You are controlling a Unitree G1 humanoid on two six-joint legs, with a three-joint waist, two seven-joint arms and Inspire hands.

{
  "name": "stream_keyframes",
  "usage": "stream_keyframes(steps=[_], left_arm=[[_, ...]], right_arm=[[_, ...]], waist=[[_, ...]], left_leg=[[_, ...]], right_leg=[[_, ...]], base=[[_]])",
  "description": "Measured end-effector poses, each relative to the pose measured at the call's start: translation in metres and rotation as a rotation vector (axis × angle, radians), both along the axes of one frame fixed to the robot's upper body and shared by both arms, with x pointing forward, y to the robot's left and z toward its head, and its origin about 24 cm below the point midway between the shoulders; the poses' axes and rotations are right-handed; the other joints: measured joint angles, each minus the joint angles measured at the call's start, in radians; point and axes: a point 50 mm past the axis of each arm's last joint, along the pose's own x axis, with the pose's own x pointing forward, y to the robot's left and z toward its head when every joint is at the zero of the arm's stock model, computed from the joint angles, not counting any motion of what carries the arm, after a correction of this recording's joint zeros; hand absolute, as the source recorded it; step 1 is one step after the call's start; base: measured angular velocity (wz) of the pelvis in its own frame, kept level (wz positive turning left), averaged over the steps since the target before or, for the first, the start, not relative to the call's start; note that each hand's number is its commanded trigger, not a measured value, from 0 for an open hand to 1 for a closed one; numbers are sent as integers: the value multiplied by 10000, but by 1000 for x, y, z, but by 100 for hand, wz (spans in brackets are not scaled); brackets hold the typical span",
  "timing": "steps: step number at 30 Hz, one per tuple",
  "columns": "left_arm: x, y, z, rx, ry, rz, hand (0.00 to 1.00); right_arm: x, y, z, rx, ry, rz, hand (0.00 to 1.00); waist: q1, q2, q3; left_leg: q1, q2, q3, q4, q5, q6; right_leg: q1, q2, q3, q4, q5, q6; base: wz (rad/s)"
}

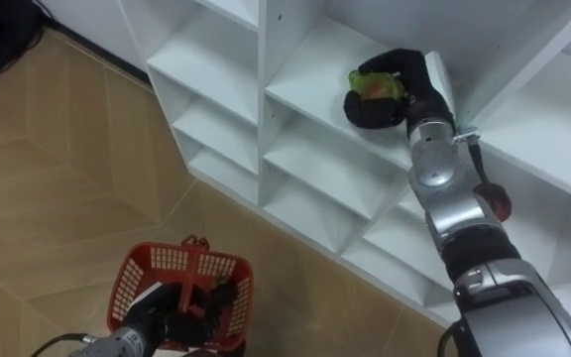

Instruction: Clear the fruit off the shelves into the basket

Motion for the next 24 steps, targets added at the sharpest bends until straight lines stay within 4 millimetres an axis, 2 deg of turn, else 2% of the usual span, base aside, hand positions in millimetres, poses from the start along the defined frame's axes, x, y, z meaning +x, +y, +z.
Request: stream_keyframes(steps=[7, 24], left_arm=[[-2, 1, -2, 27, 159, 53, 100], [-3, 1, -3, 71, 201, 28, 100]], right_arm=[[-1, 0, -6, 13, 595, 343, 100], [0, 0, -7, -38, 783, 465, 100]], waist=[[6, -24, -17], [17, -64, -49]], left_leg=[[2, -1, 17, -25, 5, 5], [40, -14, 68, 11, 18, 23]], right_leg=[[-5, -36, -4, 33, 3, 3], [-14, -50, 22, 86, 2, 9]], base=[[0], [0]])
